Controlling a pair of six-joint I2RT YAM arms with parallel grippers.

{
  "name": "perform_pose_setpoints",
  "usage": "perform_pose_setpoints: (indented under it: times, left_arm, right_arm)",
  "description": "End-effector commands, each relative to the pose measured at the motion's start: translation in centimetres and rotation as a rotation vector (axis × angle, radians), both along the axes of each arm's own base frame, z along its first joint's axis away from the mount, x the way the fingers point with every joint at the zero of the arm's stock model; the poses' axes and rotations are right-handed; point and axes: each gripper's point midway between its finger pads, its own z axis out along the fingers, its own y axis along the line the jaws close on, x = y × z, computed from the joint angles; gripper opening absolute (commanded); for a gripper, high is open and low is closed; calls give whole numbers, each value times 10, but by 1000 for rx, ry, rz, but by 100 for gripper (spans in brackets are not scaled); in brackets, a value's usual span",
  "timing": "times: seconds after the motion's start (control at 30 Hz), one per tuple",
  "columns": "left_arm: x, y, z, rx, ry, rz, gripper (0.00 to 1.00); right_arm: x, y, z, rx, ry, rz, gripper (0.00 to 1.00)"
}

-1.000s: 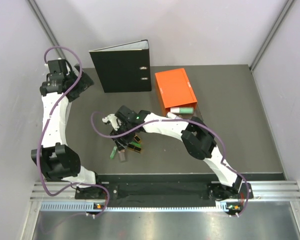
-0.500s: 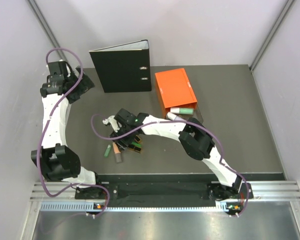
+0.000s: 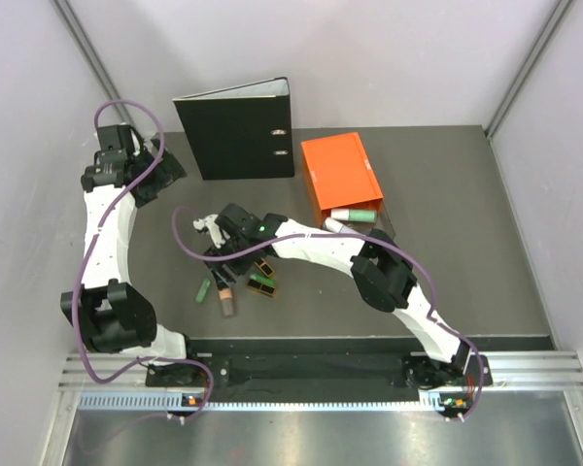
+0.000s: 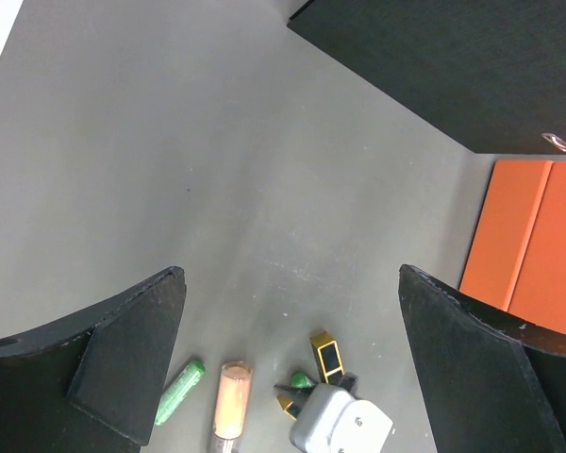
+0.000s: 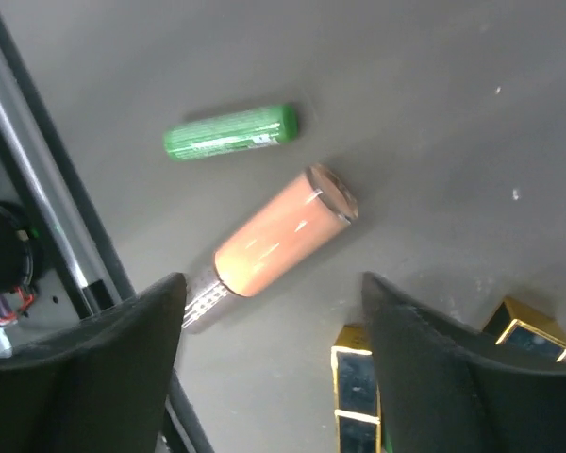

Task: Organize the makeup

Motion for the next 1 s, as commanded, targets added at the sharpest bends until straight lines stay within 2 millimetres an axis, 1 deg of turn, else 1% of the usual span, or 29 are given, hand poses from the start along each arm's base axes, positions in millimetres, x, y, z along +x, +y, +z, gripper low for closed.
perform_pose_setpoints:
  times: [0.0,0.03,0.13,0.17,0.23,0.3,0.33,0.37,0.5,0.6,0.63,0.7,0.73,0.8,0.83,0.9,0.93,0.97]
  left_arm:
    - [-1,3,11,24,-48,-10,99]
    - [0,3,11,22,-48,-10,99]
    - [0,4,10,25,-51,-10,99]
    - [0,4,11,26,-54,-12,99]
    - [0,5,12,33,-57,-13,99]
    - [-2,6,14,38,-61,-15,99]
    - [-2,5,15,39,-63,-17,99]
    - [-2,6,16,40,-67,-16,99]
    - [-3,6,19,42,-76,-19,99]
    - [-2,5,19,36,-81,-25,99]
    - [-2,5,19,34,-81,-24,99]
    - [-1,4,21,31,-89,-26,99]
    - [-1,4,21,30,-90,-27,99]
    - [-1,5,21,33,-91,-23,99]
    - [-1,5,22,33,-92,-23,99]
    - [0,6,24,30,-99,-22,99]
    - [0,5,25,28,-104,-25,99]
    - [1,4,24,24,-103,-26,99]
  right_arm:
    - [-10,19,27,67,11,1,82]
    - [-11,21,26,63,8,4,84]
    - [-16,20,14,30,11,6,84]
    - [-17,19,7,13,14,4,84]
    - [-15,19,2,3,10,-3,84]
    - [-15,19,-6,-8,14,-7,83]
    - [-14,20,-7,-9,16,-9,80]
    - [-15,19,-13,-21,20,-10,79]
    - [-11,14,-23,-72,-13,-20,79]
    - [-8,9,-33,-105,-40,-20,77]
    - [-8,5,-38,-124,-46,-24,70]
    - [-8,1,-45,-144,-52,-17,60]
    - [-8,-3,-50,-161,-51,-19,44]
    - [-7,-7,-56,-182,-58,-14,25]
    - [-7,-9,-58,-192,-61,-14,11]
    - [-7,-12,-63,-212,-71,1,2]
    - [-7,-14,-65,-220,-71,3,0]
    - [-8,-16,-67,-230,-73,14,0]
